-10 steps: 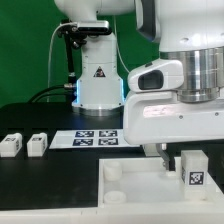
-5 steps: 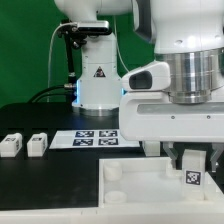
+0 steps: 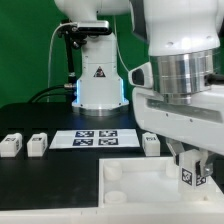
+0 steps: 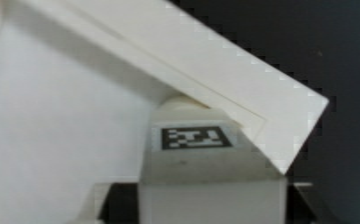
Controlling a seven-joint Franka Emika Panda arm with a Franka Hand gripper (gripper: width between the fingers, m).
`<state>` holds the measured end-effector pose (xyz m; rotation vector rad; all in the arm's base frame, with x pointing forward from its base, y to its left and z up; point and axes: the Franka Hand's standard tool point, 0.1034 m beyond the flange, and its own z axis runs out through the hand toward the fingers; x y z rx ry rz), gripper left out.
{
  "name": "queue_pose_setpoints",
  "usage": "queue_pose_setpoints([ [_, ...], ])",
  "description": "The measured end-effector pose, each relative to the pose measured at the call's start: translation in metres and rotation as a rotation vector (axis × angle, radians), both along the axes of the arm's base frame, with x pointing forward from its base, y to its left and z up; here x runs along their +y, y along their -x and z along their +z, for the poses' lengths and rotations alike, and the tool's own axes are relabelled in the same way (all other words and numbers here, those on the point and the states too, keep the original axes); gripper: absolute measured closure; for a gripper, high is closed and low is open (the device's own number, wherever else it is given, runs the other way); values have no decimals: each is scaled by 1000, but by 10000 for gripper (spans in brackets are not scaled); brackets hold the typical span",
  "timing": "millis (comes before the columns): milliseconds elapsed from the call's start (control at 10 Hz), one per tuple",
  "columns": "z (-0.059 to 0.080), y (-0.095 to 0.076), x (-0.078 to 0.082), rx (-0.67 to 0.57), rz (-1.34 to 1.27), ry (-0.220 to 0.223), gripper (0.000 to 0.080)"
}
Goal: Assemble one leg
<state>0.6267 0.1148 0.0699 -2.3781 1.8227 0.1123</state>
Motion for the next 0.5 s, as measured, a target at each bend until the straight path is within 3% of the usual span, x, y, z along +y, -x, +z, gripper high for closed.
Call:
queue_pose_setpoints([
  [200, 0, 0, 0, 43, -267, -43, 502],
  [500, 0, 0, 0, 76, -452, -50, 502],
])
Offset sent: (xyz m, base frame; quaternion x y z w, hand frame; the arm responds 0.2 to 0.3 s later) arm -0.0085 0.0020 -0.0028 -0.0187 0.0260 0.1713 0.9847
